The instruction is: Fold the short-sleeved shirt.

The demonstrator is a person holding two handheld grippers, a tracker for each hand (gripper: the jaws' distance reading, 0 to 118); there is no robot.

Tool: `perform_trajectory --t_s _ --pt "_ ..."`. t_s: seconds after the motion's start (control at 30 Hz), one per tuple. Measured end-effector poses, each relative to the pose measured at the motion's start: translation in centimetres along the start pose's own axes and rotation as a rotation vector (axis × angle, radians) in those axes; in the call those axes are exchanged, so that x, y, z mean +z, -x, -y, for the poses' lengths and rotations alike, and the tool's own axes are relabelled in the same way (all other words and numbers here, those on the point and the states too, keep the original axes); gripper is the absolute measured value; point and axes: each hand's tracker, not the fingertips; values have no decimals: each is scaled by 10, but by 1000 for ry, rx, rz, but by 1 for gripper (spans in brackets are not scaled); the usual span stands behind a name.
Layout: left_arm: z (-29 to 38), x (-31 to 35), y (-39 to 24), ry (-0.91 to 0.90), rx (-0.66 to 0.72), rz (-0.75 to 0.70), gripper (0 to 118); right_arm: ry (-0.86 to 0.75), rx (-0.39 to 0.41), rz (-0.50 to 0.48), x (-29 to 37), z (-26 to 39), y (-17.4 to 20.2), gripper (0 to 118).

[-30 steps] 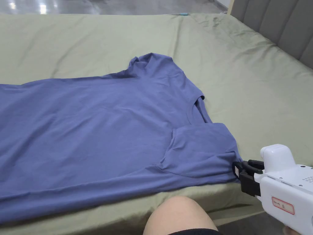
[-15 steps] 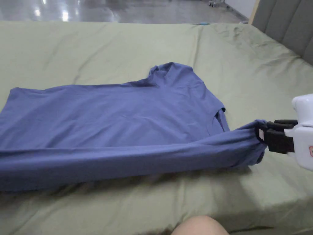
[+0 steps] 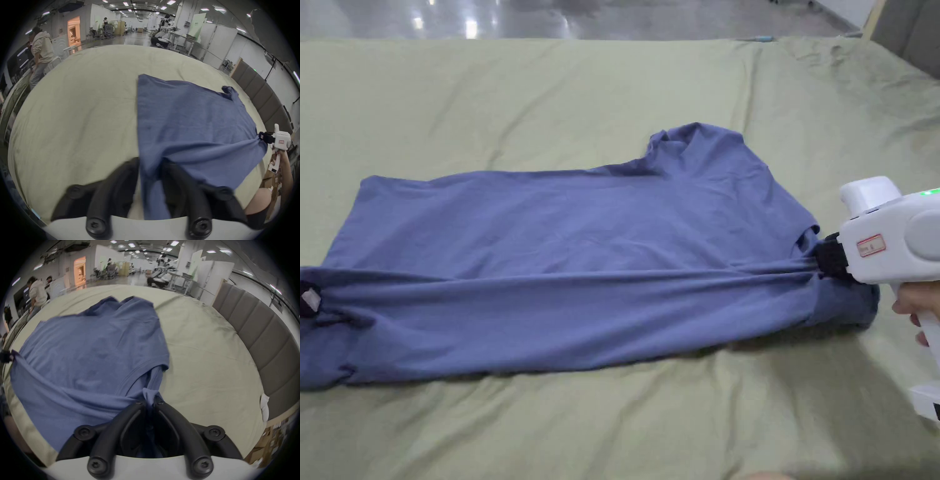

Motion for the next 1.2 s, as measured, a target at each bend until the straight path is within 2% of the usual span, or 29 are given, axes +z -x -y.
perform_trajectory --t_s 0.03,0.07,0.1,0.13,0.17,0.27,0.3,0.33,0.37,0.4,0.43,0.47,0.53,0.63,0.77,0.8,0.83,0.87,0.9,0.93,1.07,1.1,1.13,1.17,1.2 --pt "0 5 4 -29 7 -40 65 -49 -38 14 4 1 -3 27" --pt "3 9 8 -45 18 -64 101 -99 -63 75 10 2 -6 73" --pt "6 17 12 -77 24 -64 107 -132 -80 128 18 4 -11 105" --pt "10 32 14 -129 25 -68 107 -197 -103 168 31 7 -18 118" --pt "16 45 15 -164 19 -79 107 -277 -132 184 47 11 -23 118" --pt "45 92 12 -288 -13 -116 106 -355 -171 128 91 29 -37 109" --pt "58 106 9 -323 -24 -116 105 -356 -170 105 104 38 -37 102" --pt "75 125 -2 -355 -45 -100 99 -345 -156 59 118 49 -35 85" --pt "93 139 -7 -381 -59 -75 72 -338 -130 12 133 63 -30 34" --pt "110 149 -13 -404 -69 -58 38 -353 -94 -10 142 76 -24 3" --pt "127 155 -20 -430 -78 -56 5 -347 -51 -4 150 90 -15 3" --pt "142 160 -29 -421 -77 -83 0 -355 -19 24 161 105 -6 3" --pt "167 162 -38 -410 -82 -75 0 -340 40 -69 174 128 9 3" --pt "173 142 -41 -325 -72 57 0 -340 38 -64 181 153 28 3" --pt "145 108 -44 -301 -80 10 0 -324 1 -118 181 158 37 3" --pt "136 99 -44 -273 -66 -10 4 -326 -2 -116 181 157 39 3" --pt "125 90 -42 -263 -34 -26 21 -325 -7 -118 181 155 40 3" --pt "113 78 -41 -249 -18 -15 60 -321 -16 -127 181 154 41 3" --pt "105 66 -39 -235 -3 -14 91 -319 -26 -139 178 152 41 3" --pt "96 56 -37 -240 11 -33 101 -316 -33 -154 177 151 41 3" --pt "77 14 -36 -160 20 -72 97 -304 -21 -156 168 149 45 3" --pt "78 5 -37 -122 15 -64 86 -300 -21 -160 165 148 45 3" --pt "81 -3 -39 -93 4 -51 68 -297 -25 -161 162 148 44 3" --pt "87 -7 -45 -98 -19 -109 65 -293 -31 -162 159 149 43 3" --pt "93 1 -53 -167 -52 -124 52 -286 -37 -165 157 149 41 3"
